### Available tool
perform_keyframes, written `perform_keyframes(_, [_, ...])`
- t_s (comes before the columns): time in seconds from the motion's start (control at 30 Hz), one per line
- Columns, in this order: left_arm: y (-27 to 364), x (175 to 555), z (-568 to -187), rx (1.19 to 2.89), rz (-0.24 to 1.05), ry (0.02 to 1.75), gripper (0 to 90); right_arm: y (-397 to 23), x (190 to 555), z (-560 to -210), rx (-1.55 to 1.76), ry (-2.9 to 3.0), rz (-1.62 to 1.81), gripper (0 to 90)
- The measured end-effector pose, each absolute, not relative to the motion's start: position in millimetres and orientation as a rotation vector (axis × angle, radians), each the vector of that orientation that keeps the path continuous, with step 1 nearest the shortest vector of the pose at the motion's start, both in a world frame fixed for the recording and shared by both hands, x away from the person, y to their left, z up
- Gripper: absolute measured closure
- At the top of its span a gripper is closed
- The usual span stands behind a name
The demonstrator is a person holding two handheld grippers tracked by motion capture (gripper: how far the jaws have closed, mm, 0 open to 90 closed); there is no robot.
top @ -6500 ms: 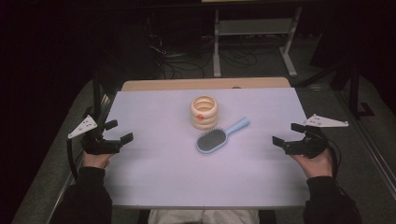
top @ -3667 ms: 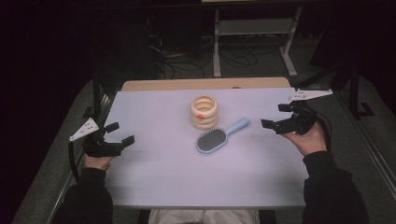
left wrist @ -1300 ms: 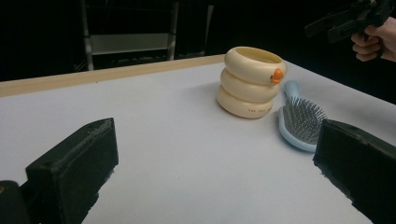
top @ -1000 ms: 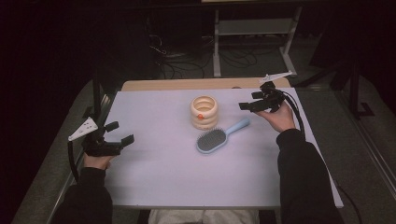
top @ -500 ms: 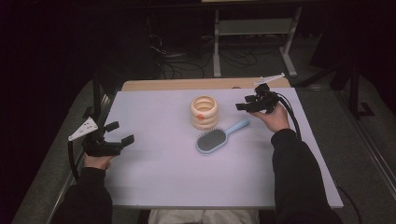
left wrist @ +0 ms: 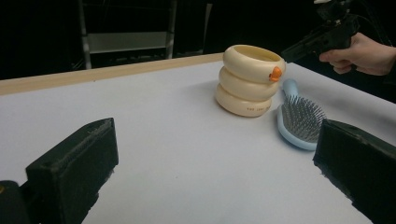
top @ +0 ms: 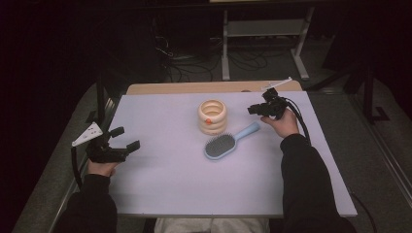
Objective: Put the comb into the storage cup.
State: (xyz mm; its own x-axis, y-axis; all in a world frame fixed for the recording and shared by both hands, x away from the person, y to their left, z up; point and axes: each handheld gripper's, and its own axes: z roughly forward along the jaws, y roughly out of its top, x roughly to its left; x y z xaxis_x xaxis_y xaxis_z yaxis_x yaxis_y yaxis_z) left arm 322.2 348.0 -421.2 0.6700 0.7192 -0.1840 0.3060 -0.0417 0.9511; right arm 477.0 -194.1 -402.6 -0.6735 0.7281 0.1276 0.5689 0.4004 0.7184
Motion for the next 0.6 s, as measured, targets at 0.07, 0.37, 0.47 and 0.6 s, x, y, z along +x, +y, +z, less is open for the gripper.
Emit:
perform_keyframes(0.07, [348,322,-421,1.633,0.409,0.853,0.0,-192,478,-405,1.157,2.455,1.099,86.1])
perform_keyframes(0.37, [348,323,-421,1.633,0.408,0.849,0.0,-187,483,-419,1.171,2.497,1.062,88.5])
perform_keyframes(0.47, [348,323,-421,1.633,0.407,0.847,0.0,-187,485,-424,1.186,2.505,1.053,88.6])
perform_keyframes(0.6, [348,323,-422,1.634,0.406,0.847,0.0,-187,490,-436,1.225,2.535,1.009,88.7])
